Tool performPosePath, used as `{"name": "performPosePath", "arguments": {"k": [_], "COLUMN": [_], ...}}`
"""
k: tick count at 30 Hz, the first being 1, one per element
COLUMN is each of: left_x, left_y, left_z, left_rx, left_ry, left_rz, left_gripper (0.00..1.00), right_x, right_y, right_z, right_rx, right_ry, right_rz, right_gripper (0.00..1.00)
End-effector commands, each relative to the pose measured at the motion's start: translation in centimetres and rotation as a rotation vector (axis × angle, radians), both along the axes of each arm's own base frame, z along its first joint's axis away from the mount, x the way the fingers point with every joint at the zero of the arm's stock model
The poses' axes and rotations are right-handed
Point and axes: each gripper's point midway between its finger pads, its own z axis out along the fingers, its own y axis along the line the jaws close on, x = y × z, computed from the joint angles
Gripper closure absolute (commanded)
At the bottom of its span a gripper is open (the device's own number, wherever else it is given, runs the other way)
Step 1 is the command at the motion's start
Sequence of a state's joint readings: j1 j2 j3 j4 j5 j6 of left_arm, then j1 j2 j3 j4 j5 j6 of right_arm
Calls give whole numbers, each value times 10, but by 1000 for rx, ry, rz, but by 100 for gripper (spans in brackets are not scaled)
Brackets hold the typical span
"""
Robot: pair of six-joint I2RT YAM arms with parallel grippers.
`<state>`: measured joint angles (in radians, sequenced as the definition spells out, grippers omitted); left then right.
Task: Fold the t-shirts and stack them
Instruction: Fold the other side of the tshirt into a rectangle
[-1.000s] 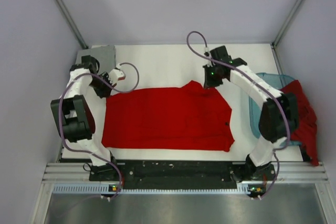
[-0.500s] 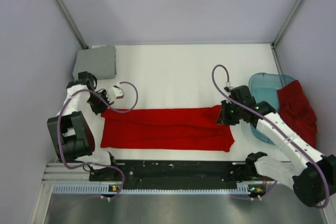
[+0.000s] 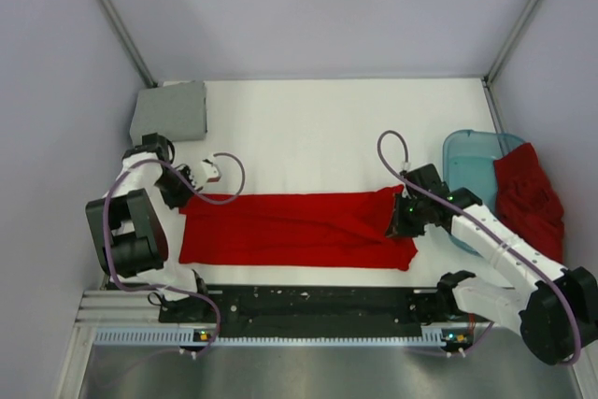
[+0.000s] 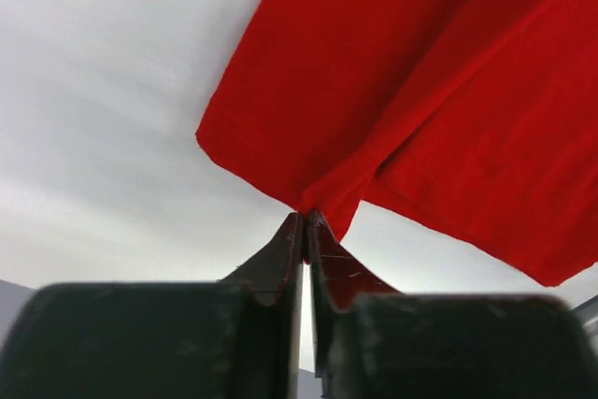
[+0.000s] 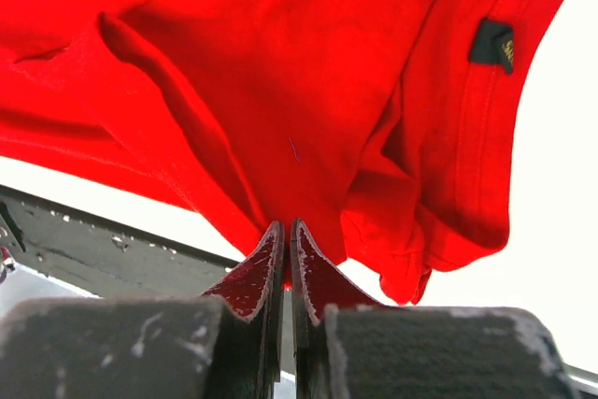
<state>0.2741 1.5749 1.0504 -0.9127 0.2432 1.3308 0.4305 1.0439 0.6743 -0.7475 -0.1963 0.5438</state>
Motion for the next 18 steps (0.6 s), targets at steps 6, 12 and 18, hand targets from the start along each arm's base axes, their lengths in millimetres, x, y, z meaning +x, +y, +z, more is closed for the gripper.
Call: {"name": "performPosePath", "arguments": {"k": [6, 12, 18], "left_x": [-13, -7, 14], "left_y": [18, 25, 8], "left_z": [-3, 16, 44], "left_rx": [98, 116, 4], "left_ry": [31, -8, -111], "left_rz": [-40, -13, 78], "left_gripper": [51, 43, 39], "right_x": [-41, -50, 30], "right_y": [22, 25, 43], "right_z": [-15, 21, 49], "right_rx": [112, 145, 126], "right_ry": [161, 101, -179], "right_rz": [45, 90, 75], "right_gripper": [70, 52, 86]}}
